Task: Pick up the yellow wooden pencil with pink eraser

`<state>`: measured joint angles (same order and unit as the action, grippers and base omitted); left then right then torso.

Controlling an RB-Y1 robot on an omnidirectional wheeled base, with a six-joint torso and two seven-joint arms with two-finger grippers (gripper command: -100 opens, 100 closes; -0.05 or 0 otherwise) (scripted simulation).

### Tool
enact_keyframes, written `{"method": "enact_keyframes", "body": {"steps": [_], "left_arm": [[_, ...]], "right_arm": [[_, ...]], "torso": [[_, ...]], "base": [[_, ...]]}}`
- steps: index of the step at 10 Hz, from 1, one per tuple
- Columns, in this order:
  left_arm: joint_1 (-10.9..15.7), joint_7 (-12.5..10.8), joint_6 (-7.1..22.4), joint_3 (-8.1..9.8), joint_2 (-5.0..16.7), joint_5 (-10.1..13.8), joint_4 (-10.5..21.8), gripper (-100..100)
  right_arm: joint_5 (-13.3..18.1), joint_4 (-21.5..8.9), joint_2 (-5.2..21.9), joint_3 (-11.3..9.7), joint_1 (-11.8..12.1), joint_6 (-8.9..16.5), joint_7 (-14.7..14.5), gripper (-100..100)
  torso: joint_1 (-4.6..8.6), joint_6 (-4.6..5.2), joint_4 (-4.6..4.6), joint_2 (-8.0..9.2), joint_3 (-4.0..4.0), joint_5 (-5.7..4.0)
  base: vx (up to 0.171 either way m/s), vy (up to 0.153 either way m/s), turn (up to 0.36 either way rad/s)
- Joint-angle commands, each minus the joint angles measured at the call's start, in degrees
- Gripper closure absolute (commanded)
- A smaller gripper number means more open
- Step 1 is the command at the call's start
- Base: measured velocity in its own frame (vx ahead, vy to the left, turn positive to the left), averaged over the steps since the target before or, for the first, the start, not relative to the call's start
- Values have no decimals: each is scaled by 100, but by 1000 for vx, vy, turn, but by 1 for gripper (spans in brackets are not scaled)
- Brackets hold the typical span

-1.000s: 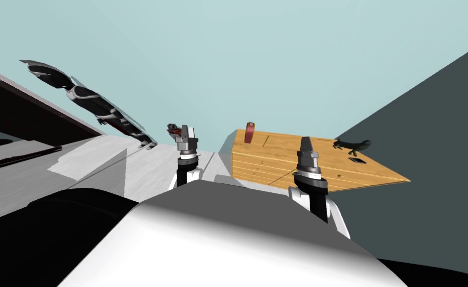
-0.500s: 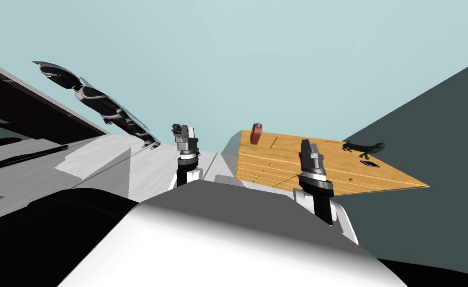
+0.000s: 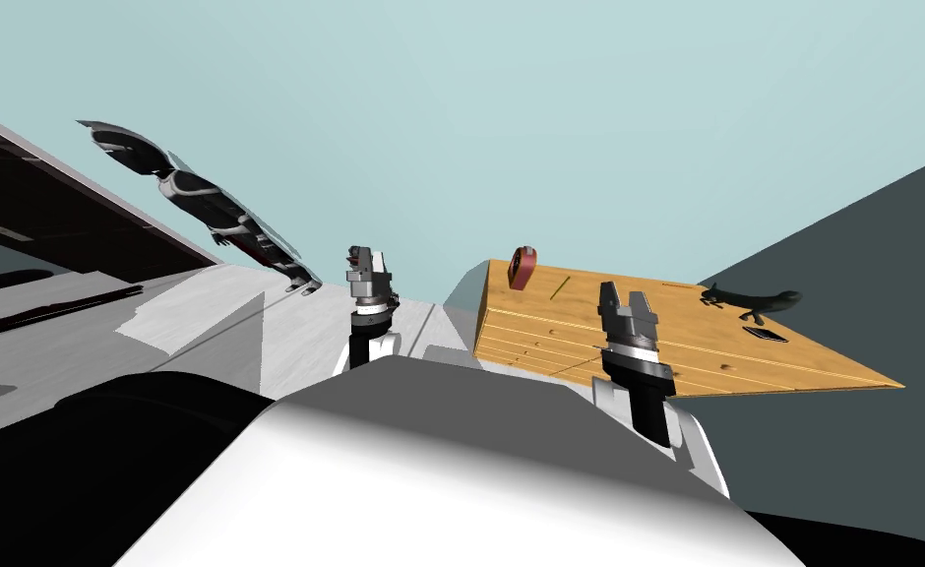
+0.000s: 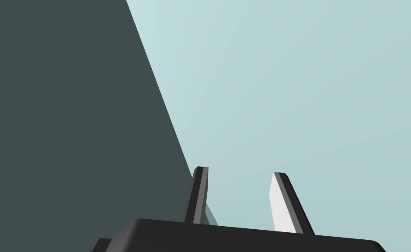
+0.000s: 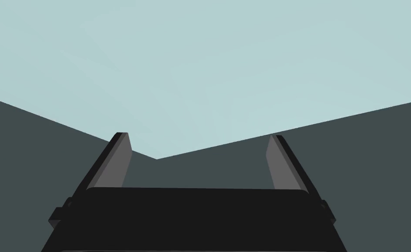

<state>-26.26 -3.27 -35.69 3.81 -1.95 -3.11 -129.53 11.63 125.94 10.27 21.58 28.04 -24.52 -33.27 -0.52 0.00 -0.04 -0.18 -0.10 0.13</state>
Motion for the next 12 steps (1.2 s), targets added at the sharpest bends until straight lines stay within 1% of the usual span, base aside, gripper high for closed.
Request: {"method": "enact_keyframes", "body": {"steps": [1, 2, 4, 5, 6, 7, 8, 10, 11, 12], "left_arm": [[0, 0, 0, 0, 0, 0, 0, 0], [0, 0, 0, -1, -1, 0, 0, 0], [-1, 0, 0, 0, 0, 0, 0, 0], [-1, 0, 0, -1, -1, 0, 0, 0], [-1, 0, 0, 0, 0, 0, -1, 0], [-1, 0, 0, 0, 0, 0, 0, 0], [-1, 0, 0, 0, 0, 0, 0, 0], [-1, 0, 0, 1, 1, 0, 0, 0], [-2, 0, 0, 1, 0, 0, -1, 0], [-1, 0, 0, 1, 1, 0, -1, 0]], "right_arm": [[73, -213, 43, 286, 13, 92, -286, -100], [73, -213, 43, 329, 13, 92, -335, -100], [184, -507, 75, 723, 33, 228, -696, -100], [184, -507, 75, 744, 33, 228, -704, -100], [237, -661, 87, 952, 47, 294, -865, -100], [287, -819, 96, 1115, 64, 358, -1008, -100], [287, -819, 96, 1161, 64, 358, -1008, -100], [379, -1147, 104, 1525, 105, 479, -1241, -100], [379, -1147, 104, 1571, 105, 479, -1241, -100], [419, -1308, 102, 1771, 128, 537, -1329, -100]], "torso": [[0, 0, 0, 0, 0, 0], [-25, 0, -3, -15, -8, 5], [-20, 0, -4, -21, -12, 5], [-38, -1, -8, -35, -21, 9], [-12, 0, -6, -24, -15, 6], [-4, 1, -5, -20, -12, 2], [-16, -1, -7, -33, -19, 5], [16, 0, -8, -38, -22, -2], [3, 0, -12, -54, -31, 1], [12, -1, -11, -44, -27, -1]], "base": [[111, 233, 38], [89, 186, -8], [141, 230, 22], [113, 169, -7], [107, 152, 16], [157, 202, 9], [127, 126, -10], [193, 131, 5], [166, 118, -13], [153, 91, -5]]}}
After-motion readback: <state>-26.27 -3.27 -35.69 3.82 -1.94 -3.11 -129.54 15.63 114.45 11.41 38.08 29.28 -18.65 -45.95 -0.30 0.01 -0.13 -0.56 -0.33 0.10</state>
